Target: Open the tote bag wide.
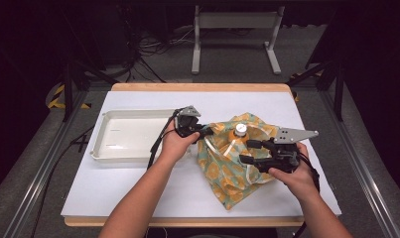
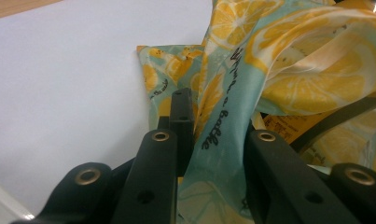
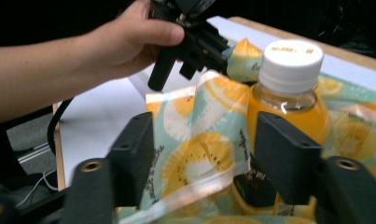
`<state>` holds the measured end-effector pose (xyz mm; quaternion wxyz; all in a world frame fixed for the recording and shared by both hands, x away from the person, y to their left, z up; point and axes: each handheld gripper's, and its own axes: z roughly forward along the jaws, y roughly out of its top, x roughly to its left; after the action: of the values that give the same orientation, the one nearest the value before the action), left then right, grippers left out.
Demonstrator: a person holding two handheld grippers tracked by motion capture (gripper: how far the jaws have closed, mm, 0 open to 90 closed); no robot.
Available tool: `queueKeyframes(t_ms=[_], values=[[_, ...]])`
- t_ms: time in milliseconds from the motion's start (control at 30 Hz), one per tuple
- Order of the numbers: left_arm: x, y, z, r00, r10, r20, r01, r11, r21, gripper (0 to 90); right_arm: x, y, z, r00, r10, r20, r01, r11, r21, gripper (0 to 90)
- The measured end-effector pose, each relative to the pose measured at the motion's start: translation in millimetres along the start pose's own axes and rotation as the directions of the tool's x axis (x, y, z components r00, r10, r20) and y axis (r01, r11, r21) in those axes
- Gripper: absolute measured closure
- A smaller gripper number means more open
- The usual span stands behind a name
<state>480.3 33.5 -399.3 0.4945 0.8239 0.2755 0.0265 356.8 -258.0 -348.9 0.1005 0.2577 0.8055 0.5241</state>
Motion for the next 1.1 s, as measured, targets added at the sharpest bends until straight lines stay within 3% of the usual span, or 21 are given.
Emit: queueKeyframes(t_ms=[133, 233, 400, 700, 1100], values=[[0.3, -0.2, -0.3, 1.0, -0.001, 0.0, 0.001, 1.0, 0.001, 79.1, 4.4, -2.0, -1.4, 0.9989, -0.043, -0.019, 0.043, 0.9984, 0.036, 79.5], [0.1, -0.6, -0.2, 1.0, -0.002, 0.001, 0.002, 1.0, 0.003, 79.2, 9.2, -2.9, -2.0, 0.9965, -0.06, -0.058, 0.064, 0.9966, 0.053, 89.5], [-0.2, -1.4, 1.0, 1.0, -0.004, 0.006, 0.004, 1.0, 0.007, 79.2, 19.2, -9.2, 3.5, 0.9893, -0.092, -0.114, 0.104, 0.9885, 0.11, 90.0], [1.3, -4.0, 2.4, 0.9999, -0.013, 0.0, 0.013, 0.9999, 0.01, 79.5, 24.0, -32.4, 16.7, 0.9825, -0.072, -0.172, 0.107, 0.9732, 0.204, 90.0], [4.3, -7.1, 7.1, 0.9997, -0.007, -0.022, 0.007, 0.9991, 0.042, 79.4, 21.9, -60.7, 28.9, 0.9845, -0.04, -0.171, 0.091, 0.9492, 0.301, 90.0]])
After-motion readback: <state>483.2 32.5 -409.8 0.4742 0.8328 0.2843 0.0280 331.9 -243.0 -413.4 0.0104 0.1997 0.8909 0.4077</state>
